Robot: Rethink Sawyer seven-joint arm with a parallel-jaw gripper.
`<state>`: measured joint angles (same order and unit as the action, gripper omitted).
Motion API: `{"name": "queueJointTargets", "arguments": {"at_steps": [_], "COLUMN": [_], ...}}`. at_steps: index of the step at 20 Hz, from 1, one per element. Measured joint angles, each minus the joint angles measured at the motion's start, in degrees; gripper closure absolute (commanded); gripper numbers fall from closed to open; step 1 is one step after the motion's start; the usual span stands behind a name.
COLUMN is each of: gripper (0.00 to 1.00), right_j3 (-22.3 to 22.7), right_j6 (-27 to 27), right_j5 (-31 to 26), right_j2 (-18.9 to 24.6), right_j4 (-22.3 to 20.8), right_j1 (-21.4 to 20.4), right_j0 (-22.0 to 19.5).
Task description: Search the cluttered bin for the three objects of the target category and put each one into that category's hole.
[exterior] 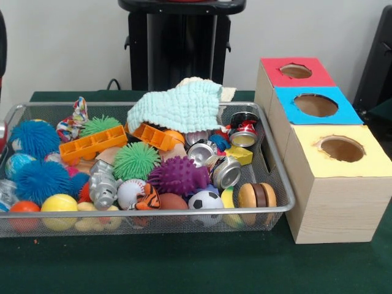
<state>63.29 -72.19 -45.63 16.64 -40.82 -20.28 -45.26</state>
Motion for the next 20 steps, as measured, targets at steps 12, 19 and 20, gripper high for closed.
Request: {"name": "queueJointTargets", "arguments": {"at_steps": [12, 19, 20], "gripper": [0.00, 0.00, 0.00], "right_j3": [3.35, 4.47, 4.58], "right_j6": [0.00, 0.00, 0.00], "right_j5": [0.14, 0.98, 1.30], "right_j2": [0.07, 0.07, 0.07], "right_j4": [1.00, 1.50, 1.50], "right_j1": [0.09, -0.57, -0.60], "right_j0": [-2.23, -2.27, -2.27]}}
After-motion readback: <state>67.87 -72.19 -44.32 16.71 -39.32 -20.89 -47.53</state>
